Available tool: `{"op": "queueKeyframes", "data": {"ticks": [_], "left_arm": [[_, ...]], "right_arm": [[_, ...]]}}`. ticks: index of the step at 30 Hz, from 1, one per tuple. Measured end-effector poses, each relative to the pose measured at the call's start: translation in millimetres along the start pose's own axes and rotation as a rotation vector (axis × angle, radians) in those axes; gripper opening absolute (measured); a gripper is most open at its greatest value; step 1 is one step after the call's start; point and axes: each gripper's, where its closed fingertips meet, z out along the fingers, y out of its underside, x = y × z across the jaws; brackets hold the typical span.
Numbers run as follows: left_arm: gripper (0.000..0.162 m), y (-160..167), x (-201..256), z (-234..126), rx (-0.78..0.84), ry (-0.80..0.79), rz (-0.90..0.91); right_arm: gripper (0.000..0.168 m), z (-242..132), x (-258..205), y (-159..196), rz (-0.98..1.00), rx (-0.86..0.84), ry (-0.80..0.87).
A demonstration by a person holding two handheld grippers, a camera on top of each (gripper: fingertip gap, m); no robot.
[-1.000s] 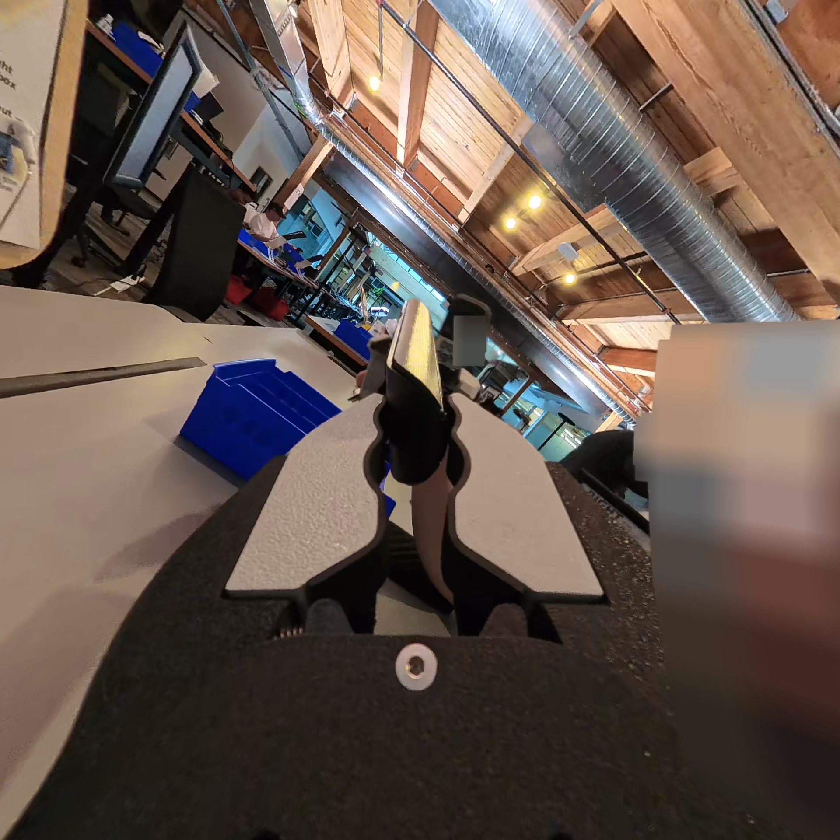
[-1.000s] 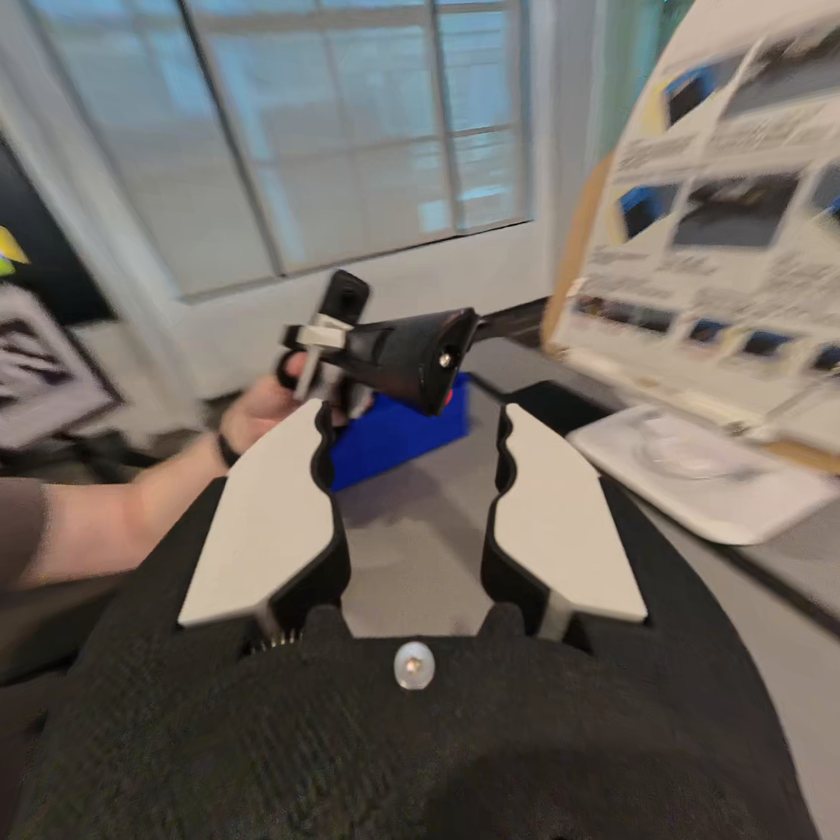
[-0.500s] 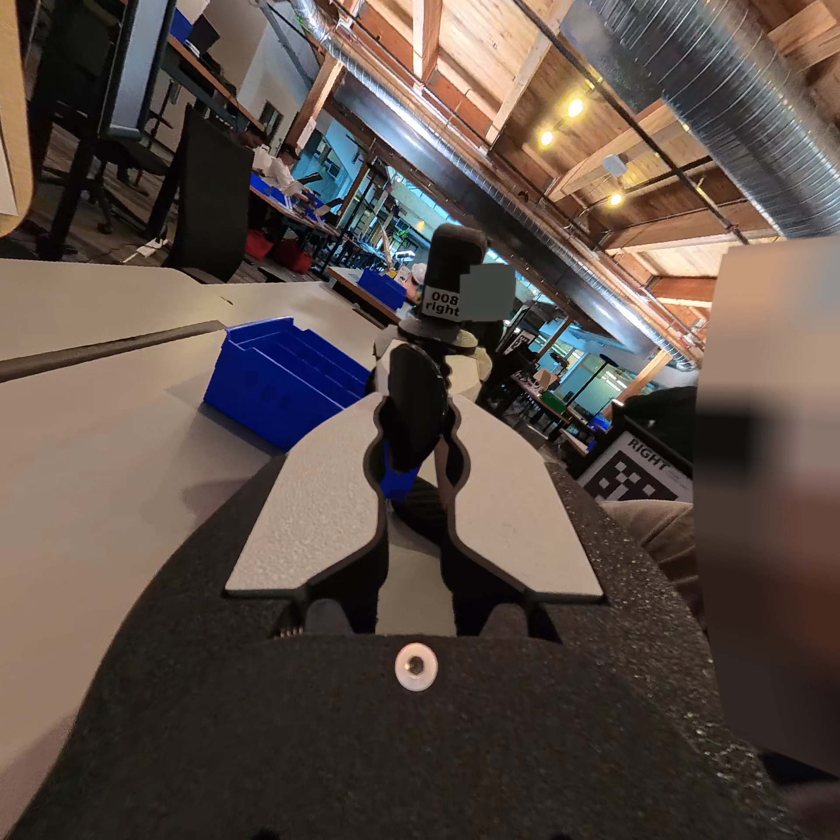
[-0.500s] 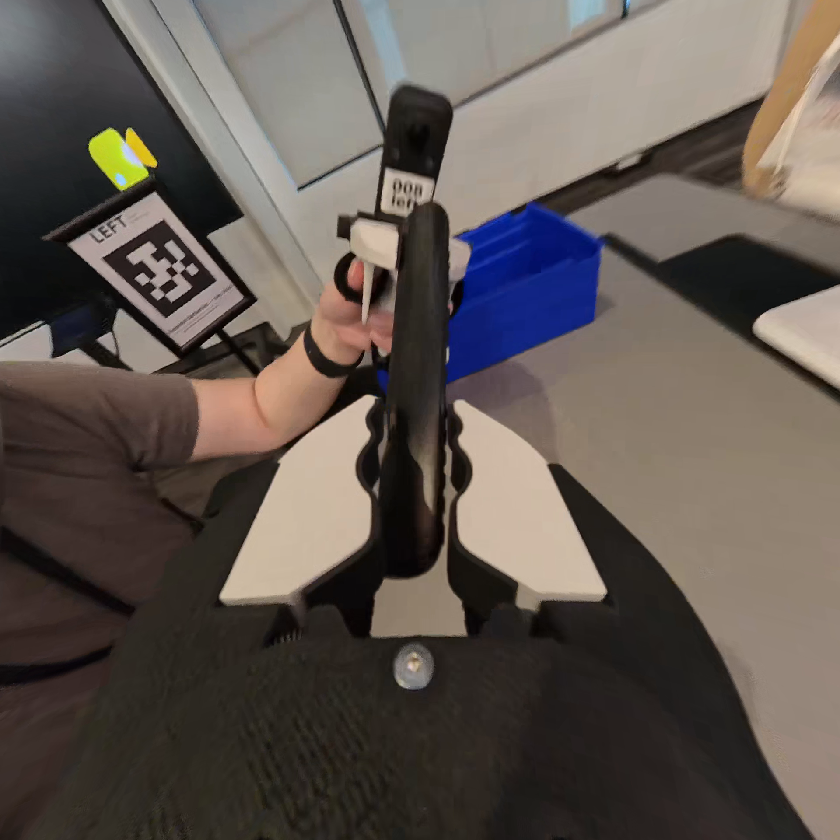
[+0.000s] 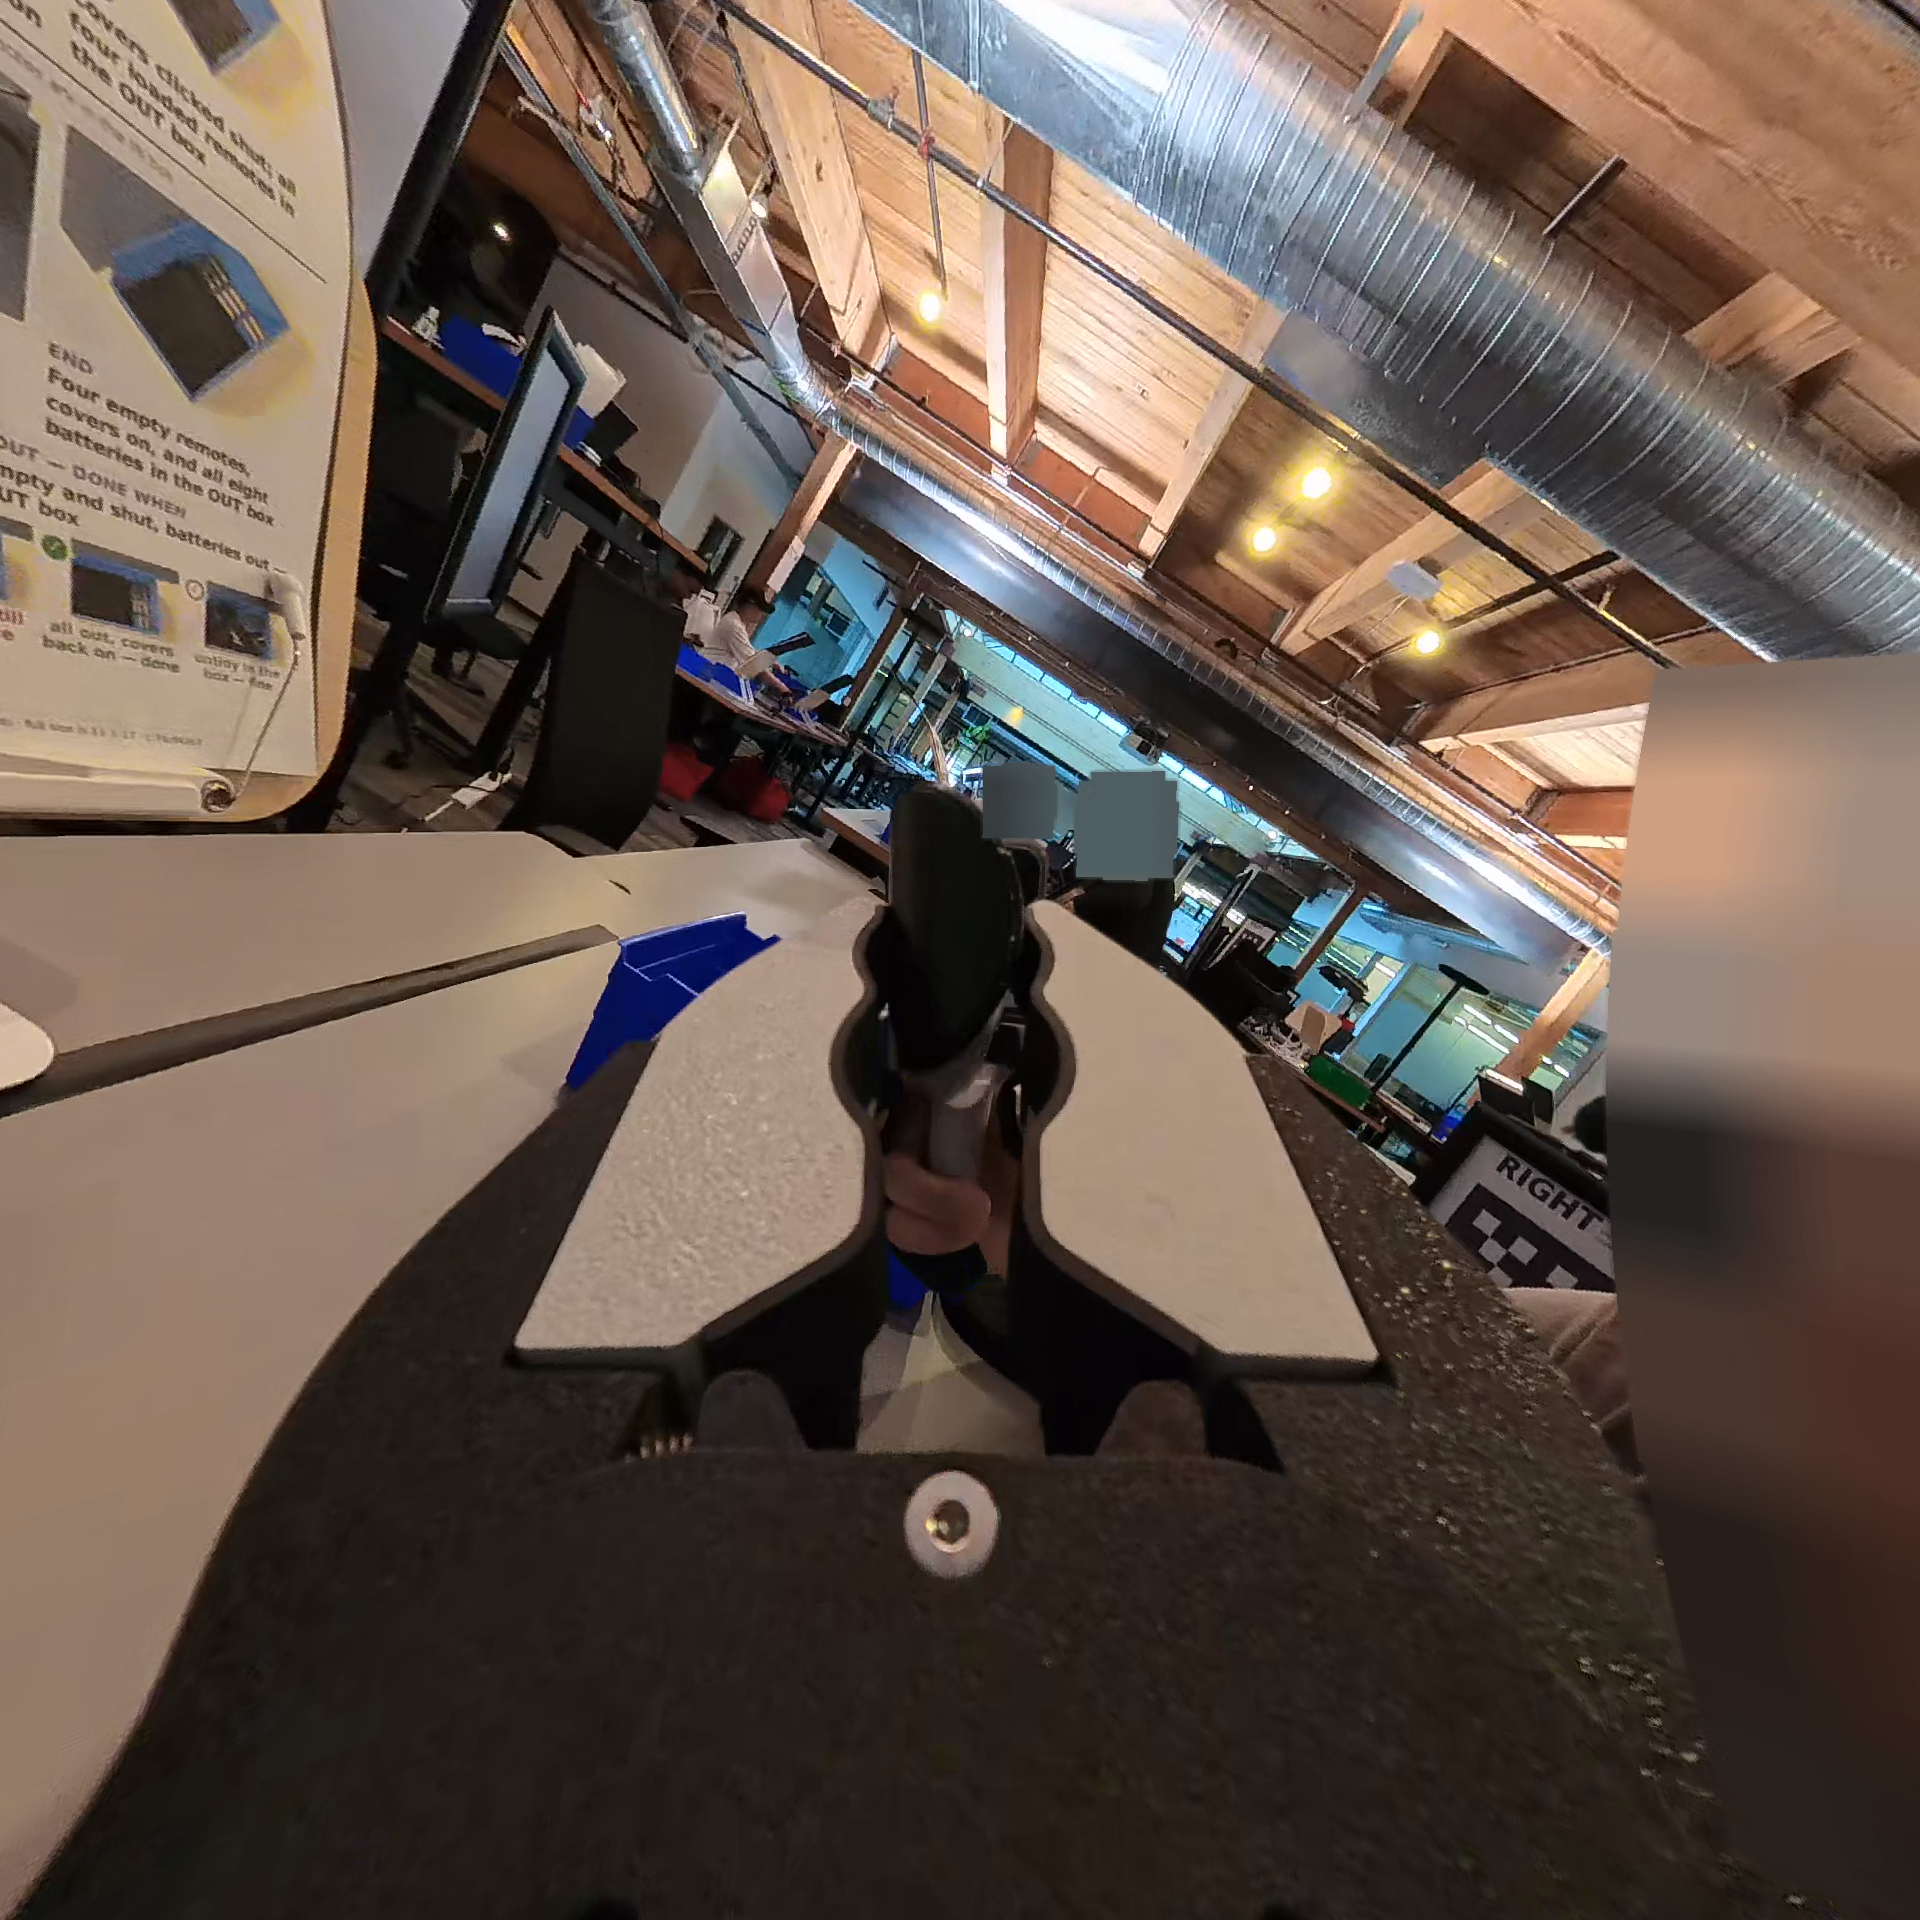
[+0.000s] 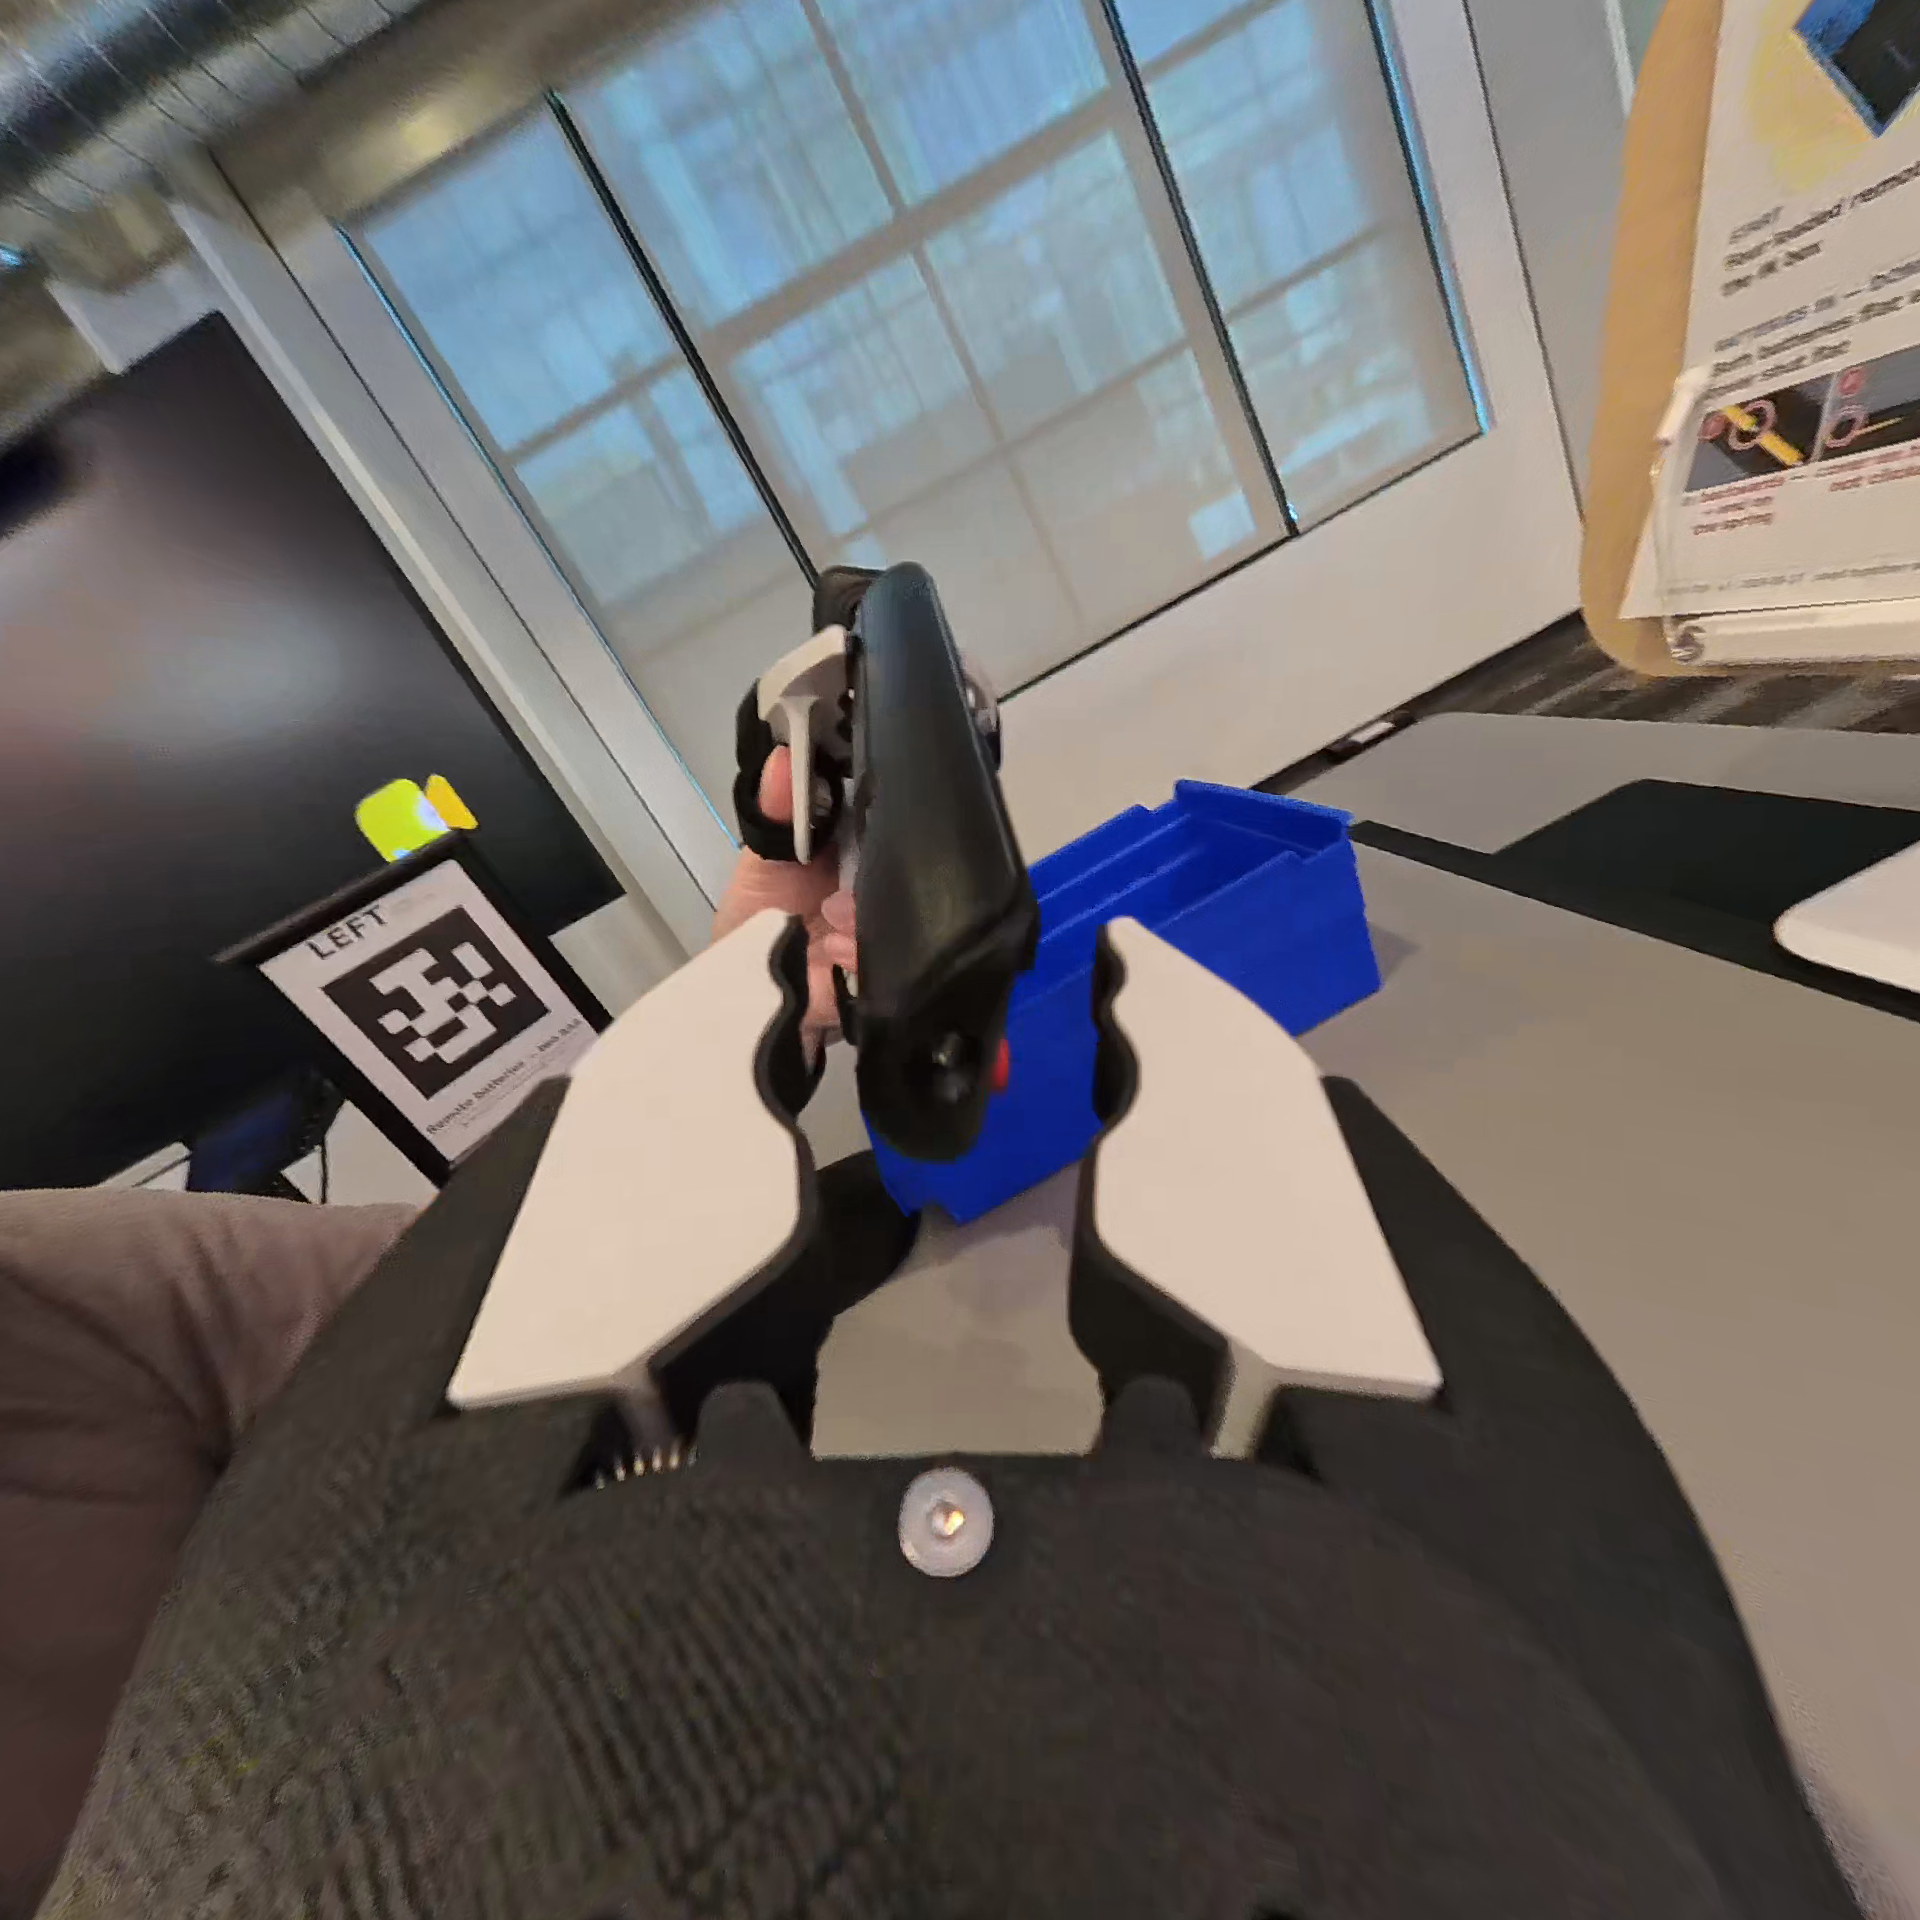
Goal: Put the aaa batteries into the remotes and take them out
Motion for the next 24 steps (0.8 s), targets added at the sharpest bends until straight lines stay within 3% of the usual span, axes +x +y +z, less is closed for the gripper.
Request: {"op": "queueKeyframes", "data": {"ticks": [3, 10, 24], "left_arm": [[0.022, 4.0, 1.3, 4.4, 0.000, 0.017, -0.025], [0.022, 5.6, -1.8, 4.6, -0.006, -0.003, -0.013], [0.022, 4.3, -4.0, 5.2, 0.029, -0.001, -0.045]], "right_arm": [[0.040, 3.2, -3.4, 5.9, -0.036, -0.024, -0.008], [0.038, 11.1, -1.3, 25.4, -0.011, -0.104, -0.011], [0.036, 12.3, -7.0, 20.1, -0.040, 0.180, 0.024]]}}
